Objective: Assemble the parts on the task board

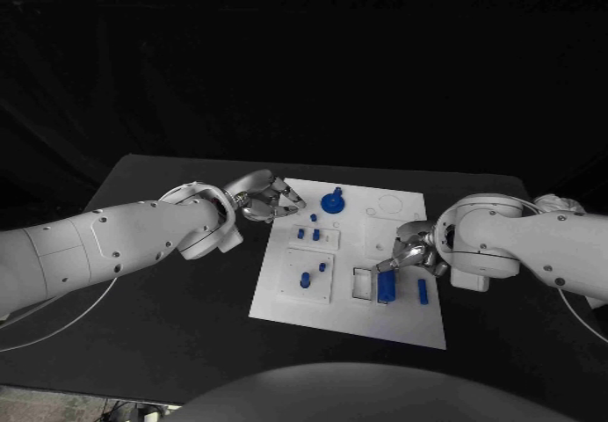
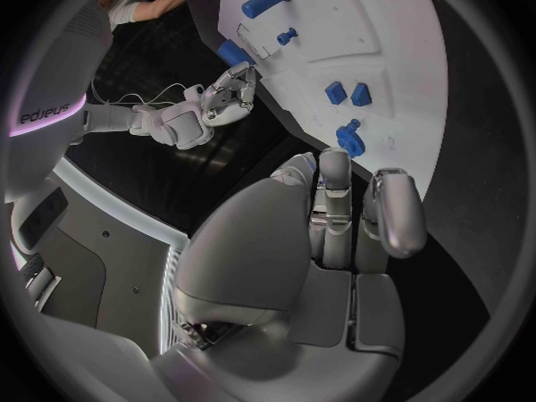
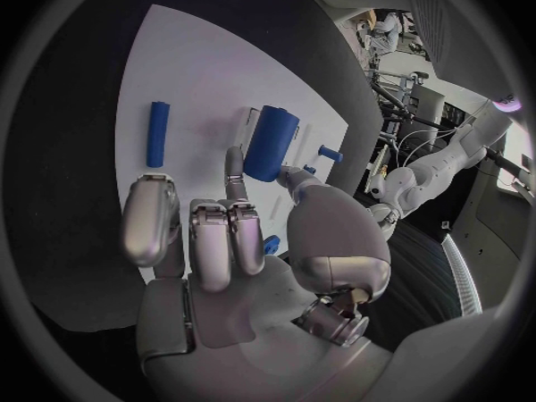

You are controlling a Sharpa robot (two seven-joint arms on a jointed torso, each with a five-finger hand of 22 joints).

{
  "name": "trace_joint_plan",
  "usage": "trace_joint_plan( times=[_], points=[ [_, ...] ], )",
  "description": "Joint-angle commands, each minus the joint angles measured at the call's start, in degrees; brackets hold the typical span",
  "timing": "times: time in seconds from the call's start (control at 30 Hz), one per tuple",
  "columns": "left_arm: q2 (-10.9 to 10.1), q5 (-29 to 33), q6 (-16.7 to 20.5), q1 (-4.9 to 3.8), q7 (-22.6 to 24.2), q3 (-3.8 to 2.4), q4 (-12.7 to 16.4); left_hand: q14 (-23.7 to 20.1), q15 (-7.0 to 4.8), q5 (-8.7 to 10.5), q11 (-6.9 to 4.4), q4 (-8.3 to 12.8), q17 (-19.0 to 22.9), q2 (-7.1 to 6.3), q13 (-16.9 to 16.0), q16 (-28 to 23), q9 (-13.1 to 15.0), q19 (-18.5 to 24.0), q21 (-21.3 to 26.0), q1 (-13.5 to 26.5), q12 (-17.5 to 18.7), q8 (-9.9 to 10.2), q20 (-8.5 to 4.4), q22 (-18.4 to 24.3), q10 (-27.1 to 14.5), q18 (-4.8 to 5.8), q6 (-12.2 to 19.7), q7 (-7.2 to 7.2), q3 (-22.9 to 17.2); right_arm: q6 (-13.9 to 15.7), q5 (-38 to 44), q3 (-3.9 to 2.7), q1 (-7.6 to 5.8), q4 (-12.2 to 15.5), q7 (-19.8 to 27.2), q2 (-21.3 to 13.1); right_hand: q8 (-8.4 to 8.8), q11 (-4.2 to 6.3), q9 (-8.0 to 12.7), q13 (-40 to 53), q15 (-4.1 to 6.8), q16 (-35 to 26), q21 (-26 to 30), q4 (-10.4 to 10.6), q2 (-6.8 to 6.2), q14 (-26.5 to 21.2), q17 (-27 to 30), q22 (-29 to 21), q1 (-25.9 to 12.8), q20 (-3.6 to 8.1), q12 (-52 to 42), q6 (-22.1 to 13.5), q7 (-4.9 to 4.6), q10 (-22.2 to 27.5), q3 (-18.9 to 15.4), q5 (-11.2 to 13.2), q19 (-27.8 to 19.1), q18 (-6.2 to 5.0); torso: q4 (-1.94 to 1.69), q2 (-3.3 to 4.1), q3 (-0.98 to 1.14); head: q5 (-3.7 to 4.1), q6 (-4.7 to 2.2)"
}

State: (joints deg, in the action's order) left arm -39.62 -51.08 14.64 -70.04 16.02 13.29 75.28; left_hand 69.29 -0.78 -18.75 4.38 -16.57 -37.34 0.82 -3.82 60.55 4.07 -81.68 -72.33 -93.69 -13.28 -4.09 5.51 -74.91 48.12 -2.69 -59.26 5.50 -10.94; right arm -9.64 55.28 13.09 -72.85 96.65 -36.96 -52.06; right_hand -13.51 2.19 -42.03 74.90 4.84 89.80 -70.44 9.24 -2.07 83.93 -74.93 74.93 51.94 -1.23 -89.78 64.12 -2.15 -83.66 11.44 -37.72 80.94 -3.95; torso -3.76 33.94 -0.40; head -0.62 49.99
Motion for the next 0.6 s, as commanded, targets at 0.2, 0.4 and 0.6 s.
trace_joint_plan(
  times=[0.2,0.4,0.6],
  points=[
    [0.3,0.1,-1.2,0.05,-0.2,-0.04,-0.1,-0.4,-0.04,-0.35,0.0,0.0,0.0,-0.31,0.0,-0.3,0.0,0.4,0.3,-0.1,0.1,-0.1,-0.13,-10.0,0.4,-1.19,-0.1,0.38,-0.4,-0.2,-4.5,0.0,0.09,-1.2,0.9,2.1,0.08,-0.1,-0.4,15.1,0.17,0.2,0.9,-7.5,0.41,6.1,-15.1,8.8,-0.5,-0.21,-0.2,-1.6,0.43,-6.3,8.2,0.3,-0.7,-0.67,0.01,0.07,0.03,0.18,0.01],
    [0.3,0.1,-1.4,0.05,-0.4,-0.04,-0.1,-0.4,-0.04,-0.35,0.0,0.0,0.0,-0.31,0.0,-0.3,0.0,0.4,0.3,-0.1,0.1,-0.1,-0.13,-10.0,0.4,-1.19,-0.1,0.38,-0.4,0.1,-5.3,0.0,0.21,-2.0,1.1,3.5,0.43,-0.33,-0.9,15.1,-0.03,0.2,2.0,-7.5,0.49,6.1,-15.1,8.5,-0.9,-0.36,-0.2,-2.3,0.16,-6.3,8.6,1.3,-1.3,-0.86,-0.01,0.04,0.0,0.14,0.01],
    [0.3,0.1,-1.6,0.06,-0.5,-0.04,0.0,-0.4,-0.03,-0.35,0.02,0.0,0.1,-0.34,0.0,-0.3,0.0,0.5,0.4,-0.1,0.1,0.0,-0.12,-10.0,0.4,-1.19,-0.1,0.38,-0.4,0.5,-5.7,0.0,0.33,-2.7,1.2,4.3,0.69,-0.51,-1.3,15.1,-0.19,0.2,2.8,-7.6,0.57,6.1,-15.1,8.3,-1.2,-0.52,-0.2,-2.7,-0.03,-6.3,8.7,2.7,-1.6,-1.01,0.0,0.07,0.0,0.0,0.01]
  ],
)
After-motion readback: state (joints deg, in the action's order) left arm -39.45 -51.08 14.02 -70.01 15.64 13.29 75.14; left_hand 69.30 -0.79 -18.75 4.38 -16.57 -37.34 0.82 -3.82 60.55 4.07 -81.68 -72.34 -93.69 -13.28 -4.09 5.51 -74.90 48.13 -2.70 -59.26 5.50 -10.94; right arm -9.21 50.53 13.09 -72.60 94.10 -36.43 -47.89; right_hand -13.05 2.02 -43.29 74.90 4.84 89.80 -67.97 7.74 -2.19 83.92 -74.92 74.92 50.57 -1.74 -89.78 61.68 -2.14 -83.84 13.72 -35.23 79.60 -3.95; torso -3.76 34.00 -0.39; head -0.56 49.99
